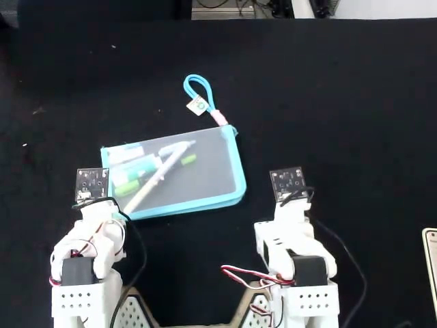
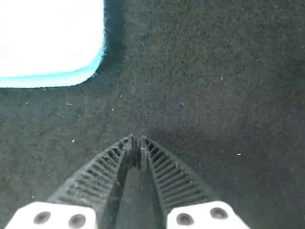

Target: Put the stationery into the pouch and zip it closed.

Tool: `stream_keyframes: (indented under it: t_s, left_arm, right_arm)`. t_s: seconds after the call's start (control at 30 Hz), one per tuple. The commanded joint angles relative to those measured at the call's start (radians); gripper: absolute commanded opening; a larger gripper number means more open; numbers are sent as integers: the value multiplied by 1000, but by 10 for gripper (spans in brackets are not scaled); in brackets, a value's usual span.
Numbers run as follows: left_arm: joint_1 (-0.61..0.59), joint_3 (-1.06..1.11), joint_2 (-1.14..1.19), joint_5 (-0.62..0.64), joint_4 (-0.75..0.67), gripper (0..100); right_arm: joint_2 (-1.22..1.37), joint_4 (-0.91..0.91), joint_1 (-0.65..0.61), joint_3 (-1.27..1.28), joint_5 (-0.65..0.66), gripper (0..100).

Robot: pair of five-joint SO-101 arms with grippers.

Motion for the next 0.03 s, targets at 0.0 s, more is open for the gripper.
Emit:
stream_keyframes:
  t_s: [0.0]
  left_arm:
    - [-5, 22, -2, 15, 5, 30]
  right_arm:
    - [-94, -8, -12, 5, -2, 11]
